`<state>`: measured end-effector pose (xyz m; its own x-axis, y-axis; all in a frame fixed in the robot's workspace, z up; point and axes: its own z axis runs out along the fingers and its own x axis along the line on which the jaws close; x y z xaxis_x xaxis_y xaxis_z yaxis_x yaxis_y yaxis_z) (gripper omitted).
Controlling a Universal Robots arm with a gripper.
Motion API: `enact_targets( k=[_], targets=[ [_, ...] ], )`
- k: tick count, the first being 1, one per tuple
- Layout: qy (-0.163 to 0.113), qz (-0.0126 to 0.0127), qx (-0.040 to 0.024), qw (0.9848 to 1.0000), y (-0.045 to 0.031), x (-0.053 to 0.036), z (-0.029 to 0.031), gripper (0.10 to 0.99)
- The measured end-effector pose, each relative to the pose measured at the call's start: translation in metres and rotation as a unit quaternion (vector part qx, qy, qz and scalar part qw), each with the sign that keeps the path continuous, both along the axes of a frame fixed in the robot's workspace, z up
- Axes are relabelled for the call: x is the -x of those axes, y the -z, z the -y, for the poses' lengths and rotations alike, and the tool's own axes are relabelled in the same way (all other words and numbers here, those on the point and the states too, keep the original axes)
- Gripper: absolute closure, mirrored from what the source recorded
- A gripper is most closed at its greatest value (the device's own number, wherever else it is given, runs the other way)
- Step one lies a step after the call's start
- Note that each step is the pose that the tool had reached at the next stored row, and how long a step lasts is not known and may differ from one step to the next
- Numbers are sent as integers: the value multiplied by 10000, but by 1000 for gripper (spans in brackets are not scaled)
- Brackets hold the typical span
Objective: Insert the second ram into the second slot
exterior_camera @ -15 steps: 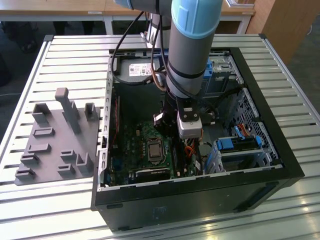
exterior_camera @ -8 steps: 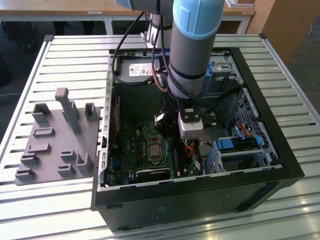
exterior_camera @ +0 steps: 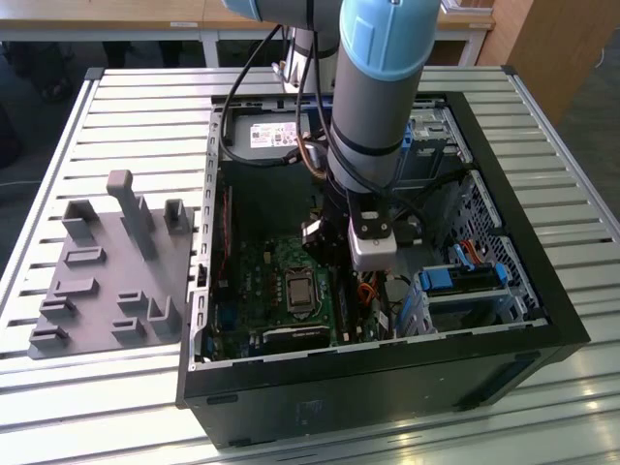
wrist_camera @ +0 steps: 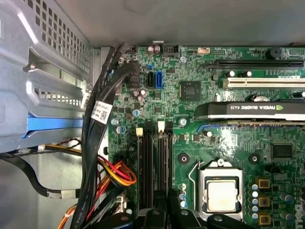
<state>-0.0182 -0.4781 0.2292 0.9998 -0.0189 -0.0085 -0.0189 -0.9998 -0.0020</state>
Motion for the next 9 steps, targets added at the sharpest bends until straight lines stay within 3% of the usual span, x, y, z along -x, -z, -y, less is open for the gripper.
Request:
enact_targets(
  k=[3,9],
  targets=[
    [2,1,-35,10000,2,0,2,949],
    [4,0,-35,10000,5,-1,3,949]
  ],
)
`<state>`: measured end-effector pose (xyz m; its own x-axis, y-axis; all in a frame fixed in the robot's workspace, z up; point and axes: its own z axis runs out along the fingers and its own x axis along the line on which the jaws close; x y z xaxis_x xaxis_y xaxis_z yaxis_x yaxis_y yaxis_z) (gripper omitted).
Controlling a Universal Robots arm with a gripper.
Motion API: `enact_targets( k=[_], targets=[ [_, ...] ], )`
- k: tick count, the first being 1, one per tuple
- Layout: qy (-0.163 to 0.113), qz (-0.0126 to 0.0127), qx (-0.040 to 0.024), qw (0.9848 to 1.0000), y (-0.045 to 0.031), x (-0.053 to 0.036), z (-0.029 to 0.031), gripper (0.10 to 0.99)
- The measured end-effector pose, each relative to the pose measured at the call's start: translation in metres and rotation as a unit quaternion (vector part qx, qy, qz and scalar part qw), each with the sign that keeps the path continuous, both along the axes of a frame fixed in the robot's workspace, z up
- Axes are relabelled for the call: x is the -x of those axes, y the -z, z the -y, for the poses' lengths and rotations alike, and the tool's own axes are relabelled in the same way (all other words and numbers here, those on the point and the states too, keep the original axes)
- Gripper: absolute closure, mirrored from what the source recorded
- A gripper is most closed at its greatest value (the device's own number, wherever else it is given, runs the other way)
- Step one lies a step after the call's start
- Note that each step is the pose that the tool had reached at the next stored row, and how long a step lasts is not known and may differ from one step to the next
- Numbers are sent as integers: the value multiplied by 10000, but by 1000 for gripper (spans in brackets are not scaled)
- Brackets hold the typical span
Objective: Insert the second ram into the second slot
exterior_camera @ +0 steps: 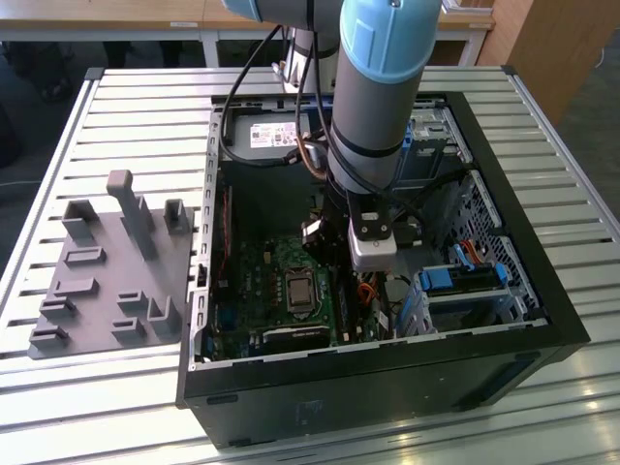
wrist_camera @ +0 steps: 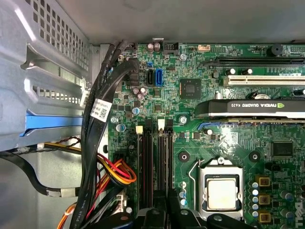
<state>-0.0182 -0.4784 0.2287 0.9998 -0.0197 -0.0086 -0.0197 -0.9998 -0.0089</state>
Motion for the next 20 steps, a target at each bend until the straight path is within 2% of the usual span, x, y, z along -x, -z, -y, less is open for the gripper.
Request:
enact_targets(
  k=[13,20],
  targets=[
    [10,0,-3,10000,56,0,0,949],
    [11,0,-3,10000,61,-5,2,949]
  ],
)
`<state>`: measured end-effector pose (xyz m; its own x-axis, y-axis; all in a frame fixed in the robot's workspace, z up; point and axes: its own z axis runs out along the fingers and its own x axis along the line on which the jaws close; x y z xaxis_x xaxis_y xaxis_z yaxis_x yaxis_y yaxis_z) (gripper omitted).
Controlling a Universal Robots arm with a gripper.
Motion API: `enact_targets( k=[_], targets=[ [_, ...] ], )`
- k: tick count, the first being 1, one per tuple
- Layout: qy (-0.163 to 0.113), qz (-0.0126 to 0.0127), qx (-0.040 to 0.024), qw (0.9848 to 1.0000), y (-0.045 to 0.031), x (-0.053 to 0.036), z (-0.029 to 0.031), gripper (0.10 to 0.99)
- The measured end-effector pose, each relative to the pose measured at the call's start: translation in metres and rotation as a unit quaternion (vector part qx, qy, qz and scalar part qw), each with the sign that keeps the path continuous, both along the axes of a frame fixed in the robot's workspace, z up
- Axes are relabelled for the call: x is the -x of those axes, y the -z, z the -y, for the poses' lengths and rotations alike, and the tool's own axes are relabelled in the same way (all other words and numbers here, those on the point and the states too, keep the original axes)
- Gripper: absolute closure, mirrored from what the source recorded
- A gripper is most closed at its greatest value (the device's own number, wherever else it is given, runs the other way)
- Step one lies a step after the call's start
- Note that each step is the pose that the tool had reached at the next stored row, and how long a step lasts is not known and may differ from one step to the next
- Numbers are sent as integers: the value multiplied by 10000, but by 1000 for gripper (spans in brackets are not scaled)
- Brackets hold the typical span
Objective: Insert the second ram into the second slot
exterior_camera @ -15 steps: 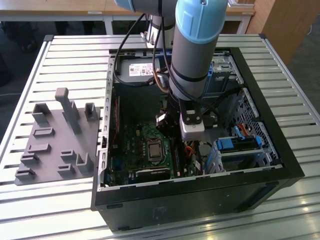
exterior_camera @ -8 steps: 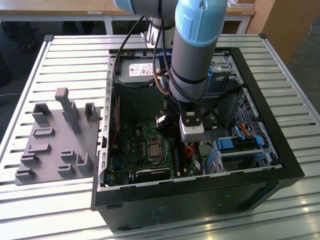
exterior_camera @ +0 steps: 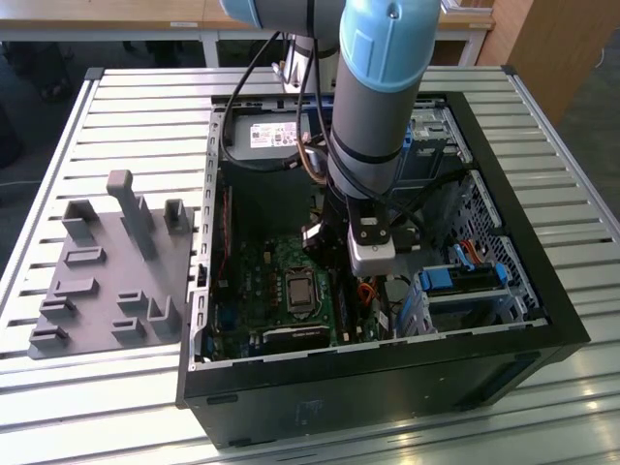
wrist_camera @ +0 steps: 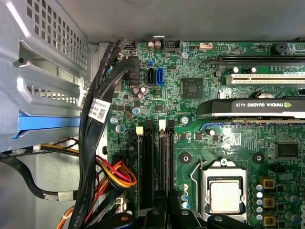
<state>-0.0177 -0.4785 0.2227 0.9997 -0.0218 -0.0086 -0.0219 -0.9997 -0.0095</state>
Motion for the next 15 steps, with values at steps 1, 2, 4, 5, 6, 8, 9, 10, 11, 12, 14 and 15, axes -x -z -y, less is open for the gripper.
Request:
enact_targets(
  k=[1,2,4,5,6,8,9,10,11,12,14,15],
  targets=[
    [0,0,0,10000,3,0,0,949],
    [0,0,1,10000,4,0,0,949],
    [-1,0,1,10000,7,-3,0,949],
    [-1,0,1,10000,7,-6,0,949],
    [-1,0,1,10000,7,-9,0,949],
    [0,0,1,10000,8,-11,0,949],
    [0,0,0,10000,8,-11,0,949],
    [0,0,0,10000,9,-11,0,949],
    [0,0,-2,10000,13,-11,0,949],
    [0,1,-2,10000,18,-12,0,949],
    [0,0,0,10000,21,-11,0,949],
    [0,0,0,10000,22,-13,0,949]
  ],
)
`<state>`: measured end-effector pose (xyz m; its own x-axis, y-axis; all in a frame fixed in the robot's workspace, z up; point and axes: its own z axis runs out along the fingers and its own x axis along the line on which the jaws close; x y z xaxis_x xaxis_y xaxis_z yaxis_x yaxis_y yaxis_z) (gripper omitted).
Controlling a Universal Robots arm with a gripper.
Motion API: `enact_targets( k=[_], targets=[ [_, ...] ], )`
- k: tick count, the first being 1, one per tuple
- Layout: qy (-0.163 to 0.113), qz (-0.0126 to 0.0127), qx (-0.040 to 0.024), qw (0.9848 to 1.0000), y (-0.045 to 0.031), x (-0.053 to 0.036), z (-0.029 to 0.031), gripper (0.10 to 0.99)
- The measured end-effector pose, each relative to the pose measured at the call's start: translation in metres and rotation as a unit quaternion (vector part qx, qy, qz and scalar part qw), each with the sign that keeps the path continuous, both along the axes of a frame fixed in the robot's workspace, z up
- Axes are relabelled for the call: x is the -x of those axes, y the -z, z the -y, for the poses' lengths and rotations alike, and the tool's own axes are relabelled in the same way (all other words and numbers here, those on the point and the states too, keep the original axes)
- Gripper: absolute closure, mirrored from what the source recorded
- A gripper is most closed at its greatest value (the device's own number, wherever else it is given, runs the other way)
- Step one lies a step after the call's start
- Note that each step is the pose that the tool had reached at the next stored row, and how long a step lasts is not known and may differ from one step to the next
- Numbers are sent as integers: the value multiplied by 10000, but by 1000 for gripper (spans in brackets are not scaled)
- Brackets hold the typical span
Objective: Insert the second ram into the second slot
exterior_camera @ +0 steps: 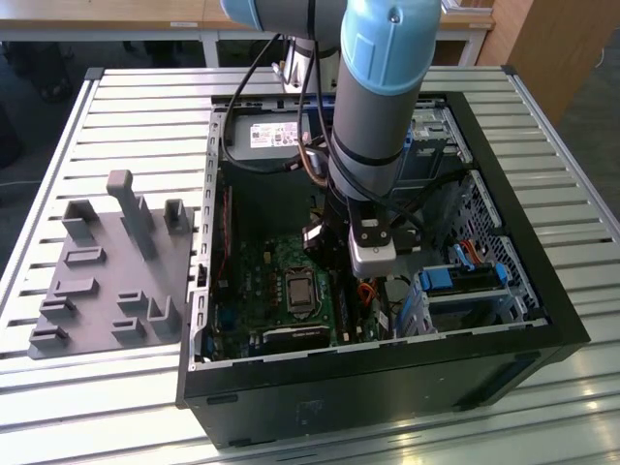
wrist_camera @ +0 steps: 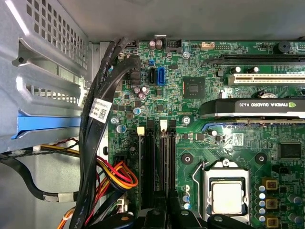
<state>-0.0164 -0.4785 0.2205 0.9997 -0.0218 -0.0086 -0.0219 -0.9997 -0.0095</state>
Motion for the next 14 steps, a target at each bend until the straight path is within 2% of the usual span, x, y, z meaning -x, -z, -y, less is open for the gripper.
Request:
enact_targets(
  k=[8,14],
  targets=[
    [-43,0,0,10000,12,-1,0,949],
    [-63,0,0,10000,51,-1,0,949]
  ],
)
